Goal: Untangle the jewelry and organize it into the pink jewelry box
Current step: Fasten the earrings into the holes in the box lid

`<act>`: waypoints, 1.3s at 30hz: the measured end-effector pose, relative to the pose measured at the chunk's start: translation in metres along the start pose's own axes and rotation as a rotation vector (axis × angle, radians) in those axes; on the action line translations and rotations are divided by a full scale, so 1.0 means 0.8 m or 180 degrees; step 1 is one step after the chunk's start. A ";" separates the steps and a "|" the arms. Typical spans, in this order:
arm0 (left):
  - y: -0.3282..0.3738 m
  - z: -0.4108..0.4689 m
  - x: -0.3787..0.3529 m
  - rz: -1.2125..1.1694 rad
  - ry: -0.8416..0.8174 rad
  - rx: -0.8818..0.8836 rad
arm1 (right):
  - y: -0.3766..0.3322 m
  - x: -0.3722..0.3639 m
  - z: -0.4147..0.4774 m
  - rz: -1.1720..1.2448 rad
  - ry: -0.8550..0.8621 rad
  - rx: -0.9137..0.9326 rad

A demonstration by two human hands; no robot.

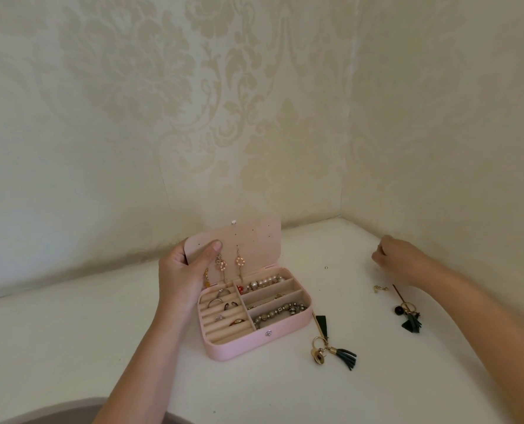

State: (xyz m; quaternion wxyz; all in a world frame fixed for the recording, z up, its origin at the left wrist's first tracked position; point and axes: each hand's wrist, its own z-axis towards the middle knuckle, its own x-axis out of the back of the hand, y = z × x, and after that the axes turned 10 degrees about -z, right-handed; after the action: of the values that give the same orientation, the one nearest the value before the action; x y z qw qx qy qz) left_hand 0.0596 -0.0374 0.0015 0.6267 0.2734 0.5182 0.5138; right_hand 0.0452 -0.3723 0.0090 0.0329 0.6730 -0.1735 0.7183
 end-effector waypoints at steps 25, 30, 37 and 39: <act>0.003 -0.002 -0.004 0.0208 0.0054 -0.0122 | 0.007 0.049 -0.037 0.0356 -0.0901 0.1079; 0.003 -0.002 -0.001 0.0133 0.0049 -0.0007 | -0.002 0.038 -0.033 -0.0064 -0.0882 0.1102; 0.006 -0.005 -0.007 0.0145 0.0093 -0.0066 | -0.001 0.036 -0.033 0.0067 -0.0740 0.1173; 0.005 -0.005 -0.006 0.0139 0.0097 -0.0063 | 0.002 0.038 -0.033 0.0135 -0.0691 0.1167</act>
State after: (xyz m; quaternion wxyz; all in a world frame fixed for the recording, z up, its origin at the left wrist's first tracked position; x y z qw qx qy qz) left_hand 0.0549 -0.0414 0.0059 0.6099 0.2706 0.5165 0.5366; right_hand 0.0164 -0.3717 0.0373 -0.1240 0.7373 -0.0565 0.6617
